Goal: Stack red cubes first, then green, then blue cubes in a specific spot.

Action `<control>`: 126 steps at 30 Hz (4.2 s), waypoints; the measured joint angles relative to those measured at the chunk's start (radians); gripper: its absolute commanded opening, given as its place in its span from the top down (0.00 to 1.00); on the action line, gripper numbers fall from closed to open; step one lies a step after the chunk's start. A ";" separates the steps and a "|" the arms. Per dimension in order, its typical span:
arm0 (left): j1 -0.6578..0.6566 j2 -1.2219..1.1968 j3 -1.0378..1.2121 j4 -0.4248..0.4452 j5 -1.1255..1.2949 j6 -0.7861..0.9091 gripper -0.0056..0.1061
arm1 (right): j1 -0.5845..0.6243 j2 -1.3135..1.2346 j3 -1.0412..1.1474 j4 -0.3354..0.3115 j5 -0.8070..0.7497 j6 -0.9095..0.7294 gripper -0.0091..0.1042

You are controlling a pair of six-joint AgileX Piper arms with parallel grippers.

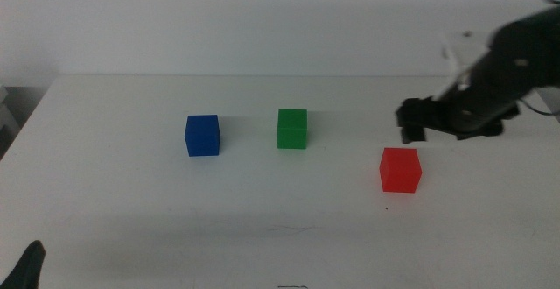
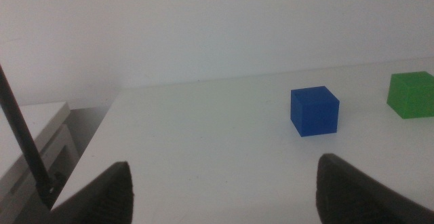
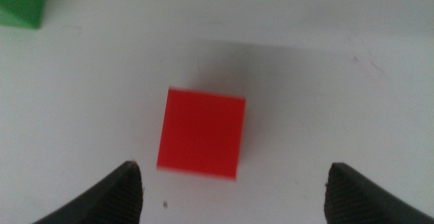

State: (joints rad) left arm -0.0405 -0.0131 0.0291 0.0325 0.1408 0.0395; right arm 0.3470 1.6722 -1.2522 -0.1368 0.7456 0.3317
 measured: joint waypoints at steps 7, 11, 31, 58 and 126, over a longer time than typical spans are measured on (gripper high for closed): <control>0.000 0.000 0.000 0.000 0.000 0.000 0.14 | 0.047 0.200 -0.179 -0.070 0.101 0.114 0.18; 0.000 0.000 0.000 0.000 0.000 0.000 0.14 | 0.047 0.263 -0.201 -0.064 0.112 0.120 0.18; 0.000 0.000 0.000 0.000 0.000 0.000 0.14 | 0.075 0.343 -0.206 -0.055 0.114 0.193 0.93; 0.000 0.000 0.000 0.000 0.000 0.000 0.14 | 0.414 0.398 -0.398 -0.055 0.228 0.481 0.93; 0.000 0.000 0.000 0.001 0.000 0.000 0.14 | 0.301 0.827 -1.109 -0.179 0.340 0.389 0.32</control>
State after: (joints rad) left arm -0.0405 -0.0131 0.0291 0.0332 0.1408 0.0395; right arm 0.6478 2.4990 -2.3611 -0.3162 1.0857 0.7203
